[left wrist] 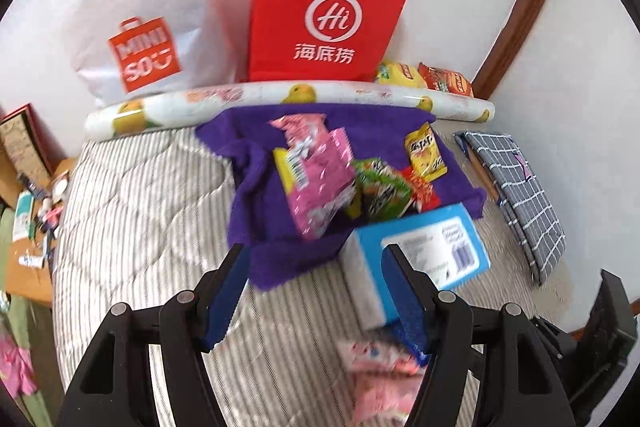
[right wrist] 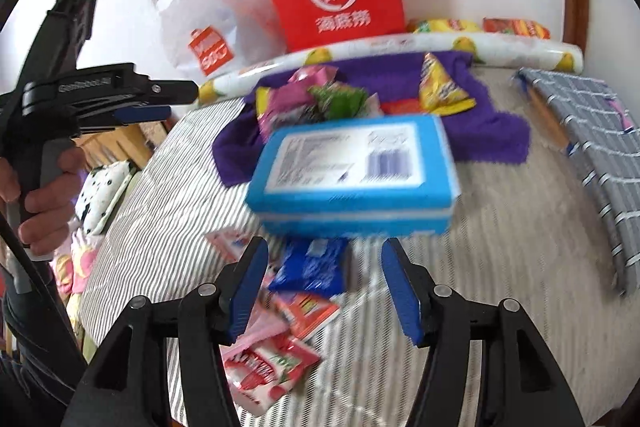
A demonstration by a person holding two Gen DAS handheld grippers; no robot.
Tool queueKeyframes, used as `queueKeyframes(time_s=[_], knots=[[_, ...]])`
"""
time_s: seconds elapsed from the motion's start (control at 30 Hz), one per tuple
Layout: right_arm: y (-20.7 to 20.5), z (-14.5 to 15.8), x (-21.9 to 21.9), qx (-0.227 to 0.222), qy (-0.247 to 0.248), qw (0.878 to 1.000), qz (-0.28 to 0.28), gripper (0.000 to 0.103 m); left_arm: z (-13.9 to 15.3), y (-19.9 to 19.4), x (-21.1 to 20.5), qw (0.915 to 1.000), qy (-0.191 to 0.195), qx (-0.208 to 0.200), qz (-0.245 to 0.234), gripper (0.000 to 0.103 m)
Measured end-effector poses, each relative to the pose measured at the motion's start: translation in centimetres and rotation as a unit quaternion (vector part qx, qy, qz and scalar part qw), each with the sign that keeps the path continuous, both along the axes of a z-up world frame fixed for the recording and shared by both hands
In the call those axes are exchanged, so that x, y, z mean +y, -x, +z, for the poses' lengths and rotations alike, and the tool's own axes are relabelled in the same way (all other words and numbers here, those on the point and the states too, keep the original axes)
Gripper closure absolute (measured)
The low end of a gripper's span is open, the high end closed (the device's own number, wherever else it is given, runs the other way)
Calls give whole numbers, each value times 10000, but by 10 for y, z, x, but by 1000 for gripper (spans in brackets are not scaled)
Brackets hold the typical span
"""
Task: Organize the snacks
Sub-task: 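Withdraw both tools from the towel back toward the snack pile, then grasp the blue packet with the right tool while the left tool grasps the pink peach packet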
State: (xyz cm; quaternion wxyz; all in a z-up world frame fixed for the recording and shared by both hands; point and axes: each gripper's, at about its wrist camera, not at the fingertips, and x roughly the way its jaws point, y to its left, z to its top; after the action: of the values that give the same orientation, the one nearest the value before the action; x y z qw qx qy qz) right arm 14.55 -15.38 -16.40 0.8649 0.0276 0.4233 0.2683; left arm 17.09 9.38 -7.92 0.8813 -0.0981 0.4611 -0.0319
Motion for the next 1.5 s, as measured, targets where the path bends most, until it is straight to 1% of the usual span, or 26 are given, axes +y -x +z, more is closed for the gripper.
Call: queueKeyframes(time_s=[0.17,0.27,0.33,0.4,0.47,0.53,0.57,0.6,0.7,0.83,0.97,1.07,1.2,1.37,1.5], knots=[[-3,-15,19,164,166,9997,70,44,-5,26,3,9999,-127,-4,-13,37],[-15,-25,27,320,338,9989,-33,44,-11,34,4,9999,-121,41,-36,37],[-22,-31,31,448,335,9984,-23,44,-16,38,8,9999,-66,74,-12,37],[-25,-38,37,536,510,9973,-1,44,-22,40,10,9999,-9,137,33,37],[-25,-43,45,527,807,9953,35,44,-28,42,12,9998,35,188,64,37],[-26,-48,49,583,880,9944,41,52,-33,44,11,9997,55,210,67,37],[-27,-50,50,583,873,9945,29,52,-35,45,10,9997,54,225,56,37],[-27,-50,50,496,882,9949,10,55,-37,47,9,9997,50,240,39,37],[-25,-48,48,425,883,9952,68,57,-43,53,4,9996,63,254,-50,37],[-11,-40,36,200,883,9959,81,57,-52,62,2,9993,111,323,-127,37],[-3,-29,9,53,671,9977,-107,57,-66,71,-4,9979,372,477,-236,37],[-2,-25,-12,9,544,9979,-343,57,-73,78,-18,9974,310,519,-390,37],[-1,-25,-38,15,450,9969,-641,57,-80,85,-39,9955,341,583,-659,37],[0,-30,-65,-19,528,9938,-974,57,-88,90,-61,9922,459,726,-902,36],[1,-39,-80,92,445,9925,-1134,57,-98,86,-77,9909,296,905,-952,36]])
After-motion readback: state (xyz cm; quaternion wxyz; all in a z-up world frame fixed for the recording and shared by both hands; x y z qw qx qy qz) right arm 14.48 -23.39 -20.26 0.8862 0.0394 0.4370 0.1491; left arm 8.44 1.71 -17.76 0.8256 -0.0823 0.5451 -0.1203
